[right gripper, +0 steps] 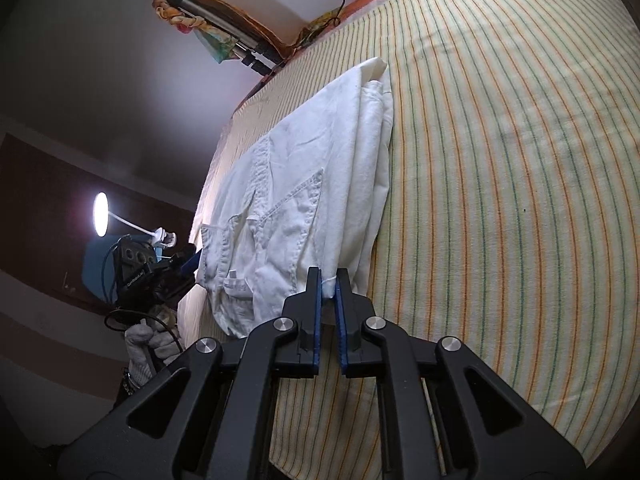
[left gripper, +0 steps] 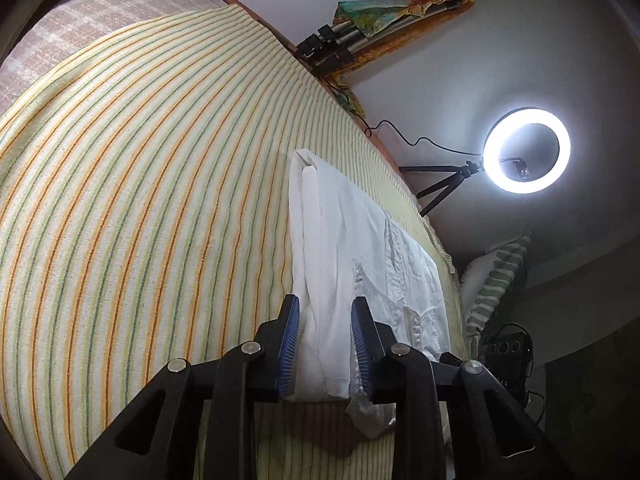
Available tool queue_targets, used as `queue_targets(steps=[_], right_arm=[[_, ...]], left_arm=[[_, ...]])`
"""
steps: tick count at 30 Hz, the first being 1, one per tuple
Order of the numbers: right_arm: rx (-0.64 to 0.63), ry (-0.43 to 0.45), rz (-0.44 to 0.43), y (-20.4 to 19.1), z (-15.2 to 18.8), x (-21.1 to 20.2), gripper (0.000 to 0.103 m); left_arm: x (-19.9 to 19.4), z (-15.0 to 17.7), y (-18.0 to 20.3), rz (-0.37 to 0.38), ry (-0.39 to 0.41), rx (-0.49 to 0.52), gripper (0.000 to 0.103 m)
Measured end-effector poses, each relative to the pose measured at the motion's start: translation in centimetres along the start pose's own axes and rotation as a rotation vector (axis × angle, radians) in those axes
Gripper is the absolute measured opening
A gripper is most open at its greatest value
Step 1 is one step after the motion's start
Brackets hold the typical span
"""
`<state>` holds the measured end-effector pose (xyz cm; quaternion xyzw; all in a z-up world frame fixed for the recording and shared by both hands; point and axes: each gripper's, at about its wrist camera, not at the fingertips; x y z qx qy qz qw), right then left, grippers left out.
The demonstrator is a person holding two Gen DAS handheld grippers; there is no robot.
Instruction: Fold small clothes
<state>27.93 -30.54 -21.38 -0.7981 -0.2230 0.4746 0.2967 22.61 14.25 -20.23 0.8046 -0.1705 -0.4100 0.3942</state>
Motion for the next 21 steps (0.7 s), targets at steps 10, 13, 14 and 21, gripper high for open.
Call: queue_targets(steps=[10,13,14,21], right_arm=[[-0.024,0.000,0.031,-0.2,0.2,-0.4,0.007],[-0.026,-0.012,0.078,0.7,0.4,0.0,0.005],[-0.018,-0.021,0.086,1.1,0.6,0.2,0.005],[-0.062,-0.026,0.094,0.4,1.0,-0.7,0.005]], left_arm=[[0.0,0.0,0.1,0.124,0.016,-0.081,0.000],[0.4,0.5,0.4,0.022,0.005,0.011,0.000],[0.9,0.8,-0.2,-0.004,-0.010,0.004,0.000],[0.8,1.0,1.2,-0.094,-0.002,0.122,0.001]])
Point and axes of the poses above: each gripper's, at about its wrist camera, not at the fingertips, and x roughly the way its jaws point, y to its right, z to its underside, and after that the axes turned 7 degrees about y, right-handed
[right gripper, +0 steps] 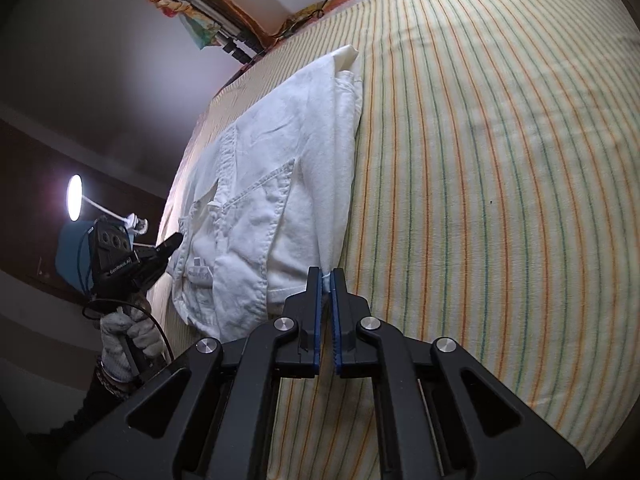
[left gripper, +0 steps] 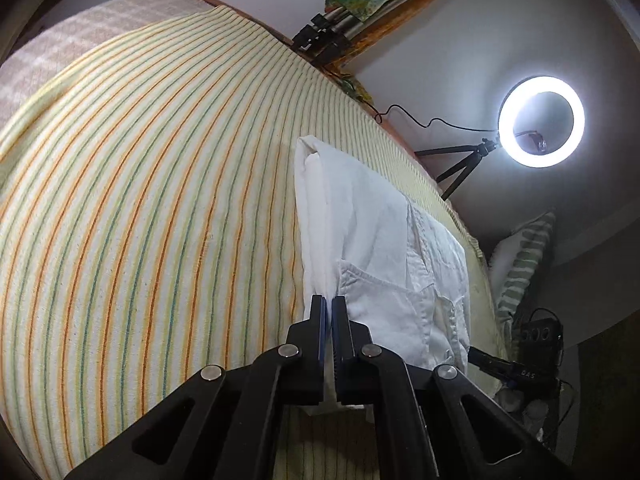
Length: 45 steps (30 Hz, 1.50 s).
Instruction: Fold small clothes
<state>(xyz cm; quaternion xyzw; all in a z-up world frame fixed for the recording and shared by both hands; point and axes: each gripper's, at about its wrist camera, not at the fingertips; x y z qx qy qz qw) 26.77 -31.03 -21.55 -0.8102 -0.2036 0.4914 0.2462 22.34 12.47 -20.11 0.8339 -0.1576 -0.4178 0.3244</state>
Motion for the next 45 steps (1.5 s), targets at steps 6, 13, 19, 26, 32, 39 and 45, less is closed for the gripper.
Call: queue_targets(steps=[6,13,19,26,32,39,45], right_arm=[[-0.037,0.033,-0.069,-0.5,-0.8,-2.8,0.047],[0.058,0.064,-0.098,0.8,-2.7,-0.4,0.061],[0.101,0.046,-0.182,1.3,-2.6,1.8,0.056],[0.118,0.023,-0.196,1.0,-2.2,3.2,0.027],[0.006,0.049,-0.103,-1.6,-2.4,2.5,0.011],[-0.119,0.087,-0.038,-4.6,-3.3,0.8,0.008],[-0.201,0.138,0.014,-5.4,-4.1,-2.3,0.007]], left_arm=[[-1.8,-0.8,0.1,-0.013,0.032,0.015,0.034],[0.6,-1.7,0.0,0.017,-0.002,-0.057,0.050],[2.3,-1.5,0.0,0.050,-0.032,-0.068,0.048],[3.2,-1.6,0.8,0.019,-0.045,-0.051,0.027],[2.3,-1.4,3.6,-0.026,0.015,0.054,0.012],[1.0,-1.9,7.6,-0.017,0.047,0.174,0.009],[1.8,-2.0,11.3,0.024,0.044,0.225,0.009]])
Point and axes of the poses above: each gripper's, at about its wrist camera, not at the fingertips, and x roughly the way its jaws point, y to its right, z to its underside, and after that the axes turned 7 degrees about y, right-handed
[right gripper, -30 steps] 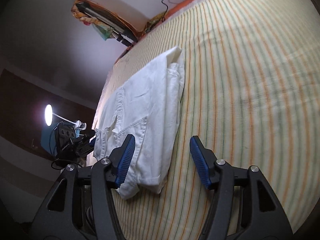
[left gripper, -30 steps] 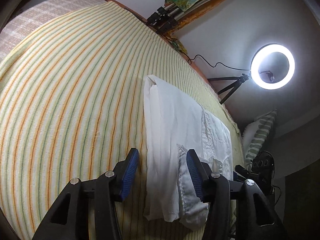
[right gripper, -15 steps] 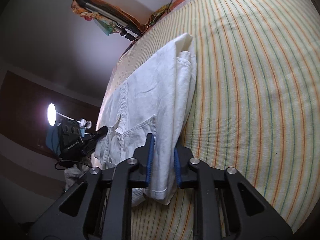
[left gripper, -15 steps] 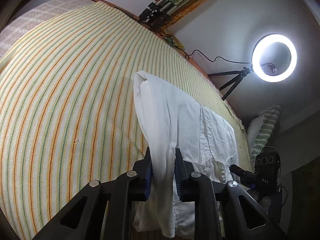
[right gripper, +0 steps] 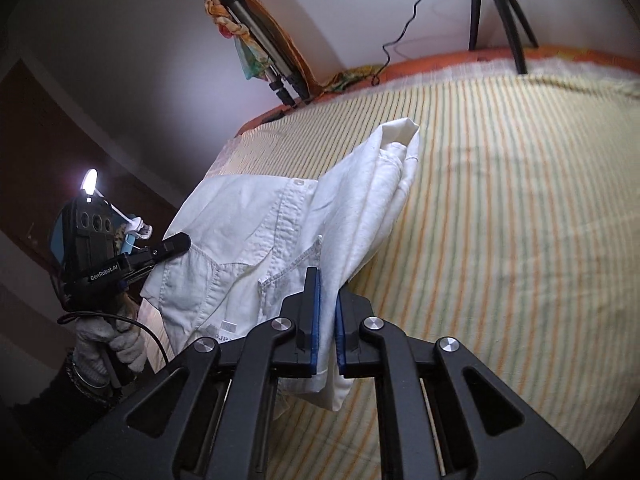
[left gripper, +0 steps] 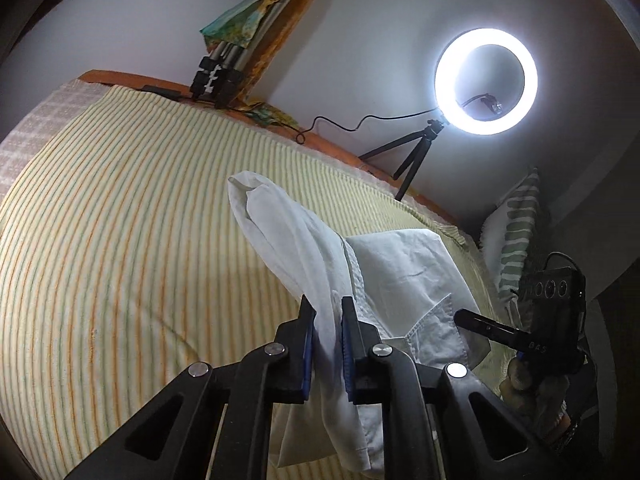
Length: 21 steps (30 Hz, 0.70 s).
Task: Fold small clothes
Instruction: 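Lift the shirt's folded edge with both grippers and fold it over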
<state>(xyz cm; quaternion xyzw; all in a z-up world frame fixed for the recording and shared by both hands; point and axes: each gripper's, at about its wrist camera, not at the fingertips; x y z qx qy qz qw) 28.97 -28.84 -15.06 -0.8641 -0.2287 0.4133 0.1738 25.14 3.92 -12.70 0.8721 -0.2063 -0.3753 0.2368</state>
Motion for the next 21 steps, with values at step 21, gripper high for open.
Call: queue_targets(steps=[21], right_arm=[[-0.044,0.184,0.249,12.5,-8.7,-14.7,0.007]], left_arm=[[17.9,-2.1,22.0,0.169,-0.059,0.251,0.008]])
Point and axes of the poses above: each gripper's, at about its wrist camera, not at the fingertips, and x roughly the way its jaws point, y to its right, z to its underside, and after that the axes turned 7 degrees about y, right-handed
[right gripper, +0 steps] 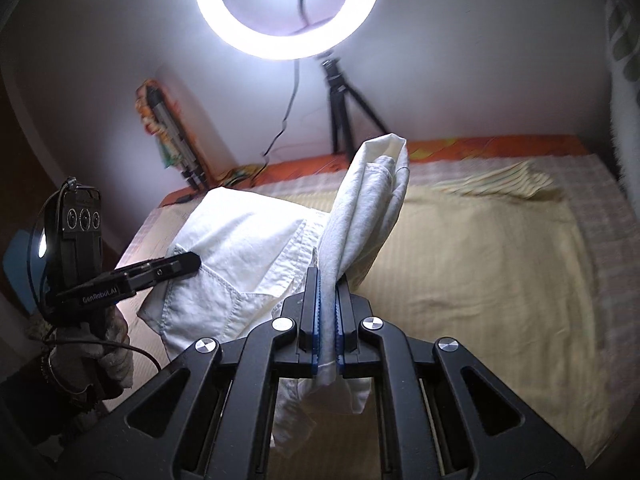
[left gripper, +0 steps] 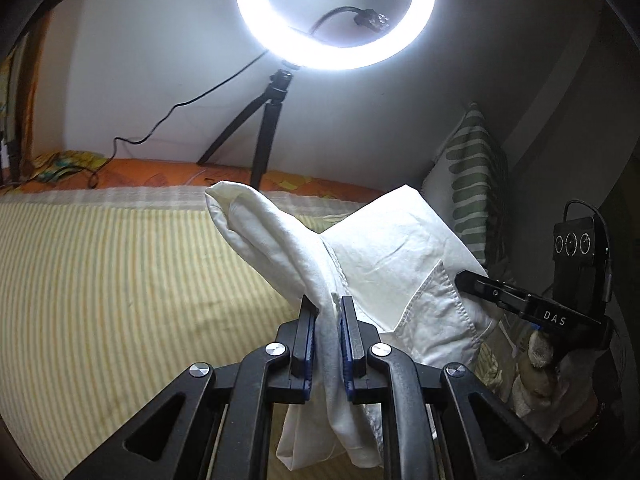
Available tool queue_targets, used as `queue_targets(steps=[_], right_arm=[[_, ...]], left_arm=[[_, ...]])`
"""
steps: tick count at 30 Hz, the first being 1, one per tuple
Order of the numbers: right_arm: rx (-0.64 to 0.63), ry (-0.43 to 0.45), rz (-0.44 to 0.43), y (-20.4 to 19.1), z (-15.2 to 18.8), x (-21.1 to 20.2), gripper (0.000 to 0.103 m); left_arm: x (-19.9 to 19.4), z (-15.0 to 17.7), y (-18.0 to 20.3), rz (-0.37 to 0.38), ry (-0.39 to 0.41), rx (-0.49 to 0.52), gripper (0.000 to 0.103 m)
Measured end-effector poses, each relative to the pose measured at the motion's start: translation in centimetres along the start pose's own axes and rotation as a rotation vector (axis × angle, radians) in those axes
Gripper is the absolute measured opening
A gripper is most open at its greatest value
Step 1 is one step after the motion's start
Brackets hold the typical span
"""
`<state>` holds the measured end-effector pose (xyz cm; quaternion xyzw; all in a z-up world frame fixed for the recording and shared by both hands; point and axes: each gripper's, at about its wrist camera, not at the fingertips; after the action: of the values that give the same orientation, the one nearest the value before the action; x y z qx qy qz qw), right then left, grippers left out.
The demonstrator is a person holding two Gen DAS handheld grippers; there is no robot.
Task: Fold small clothes
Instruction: 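Lift the shirt's folded edge with both grippers and fold it over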
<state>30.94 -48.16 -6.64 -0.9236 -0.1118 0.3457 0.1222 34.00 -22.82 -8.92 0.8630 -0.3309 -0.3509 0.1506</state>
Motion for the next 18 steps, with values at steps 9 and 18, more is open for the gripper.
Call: queue_targets(steps=[9,18], right_arm=[[-0.009,0.084,0.106,7.7,-4.7,-0.1,0.007],[-0.013,0.086,0.173,13.2,-5.7,3.1,0.007]], left_arm=[[9.8,-3.7,5.6,0.027,0.031,0.078,0.008],[16.8,-3.7,6.2,-0.041,0.008,0.124,0.008]])
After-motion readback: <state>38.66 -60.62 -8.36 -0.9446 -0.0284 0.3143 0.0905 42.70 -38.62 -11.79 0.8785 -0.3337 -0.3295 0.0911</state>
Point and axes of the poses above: each gripper's, at about its wrist camera, not at the fingertips, and x roughly the way its jaws point, y to its right, z to its underside, and after that the axes turned 7 degrees about y, right-handed
